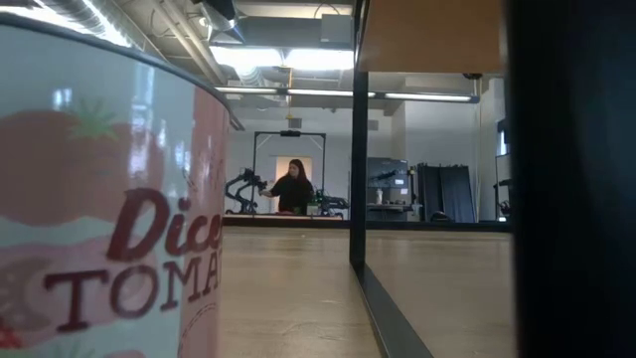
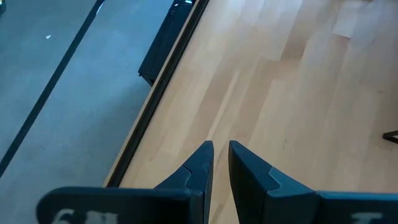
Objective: Pick and place cans onto a shelf
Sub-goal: Put the canned mixed fruits on the shelf
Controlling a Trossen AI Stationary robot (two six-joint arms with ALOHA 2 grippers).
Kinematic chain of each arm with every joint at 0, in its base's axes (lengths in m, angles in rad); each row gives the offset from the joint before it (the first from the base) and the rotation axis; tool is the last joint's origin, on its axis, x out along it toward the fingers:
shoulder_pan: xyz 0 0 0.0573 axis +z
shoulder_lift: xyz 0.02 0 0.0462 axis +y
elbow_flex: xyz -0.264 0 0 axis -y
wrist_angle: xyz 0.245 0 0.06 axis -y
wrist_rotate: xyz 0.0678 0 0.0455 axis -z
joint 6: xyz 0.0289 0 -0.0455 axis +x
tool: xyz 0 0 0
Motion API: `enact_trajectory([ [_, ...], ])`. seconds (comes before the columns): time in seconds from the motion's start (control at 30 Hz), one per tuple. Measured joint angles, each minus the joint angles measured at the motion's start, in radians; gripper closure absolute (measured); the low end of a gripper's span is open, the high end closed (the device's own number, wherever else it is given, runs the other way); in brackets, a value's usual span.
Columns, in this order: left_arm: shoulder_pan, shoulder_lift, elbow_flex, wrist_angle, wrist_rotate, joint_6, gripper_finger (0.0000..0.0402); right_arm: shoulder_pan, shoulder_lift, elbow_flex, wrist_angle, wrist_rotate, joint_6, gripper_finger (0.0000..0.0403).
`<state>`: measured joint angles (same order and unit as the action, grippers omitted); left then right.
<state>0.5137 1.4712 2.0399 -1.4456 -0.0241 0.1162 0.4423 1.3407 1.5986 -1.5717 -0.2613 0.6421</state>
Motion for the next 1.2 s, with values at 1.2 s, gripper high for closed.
enact_trajectory([
  [1.2,0.0,0.0,0.0,-0.005,0.017,0.027,0.036,0.117,0.13,0.0,0.001,-0.029,0.062,0.0374],
])
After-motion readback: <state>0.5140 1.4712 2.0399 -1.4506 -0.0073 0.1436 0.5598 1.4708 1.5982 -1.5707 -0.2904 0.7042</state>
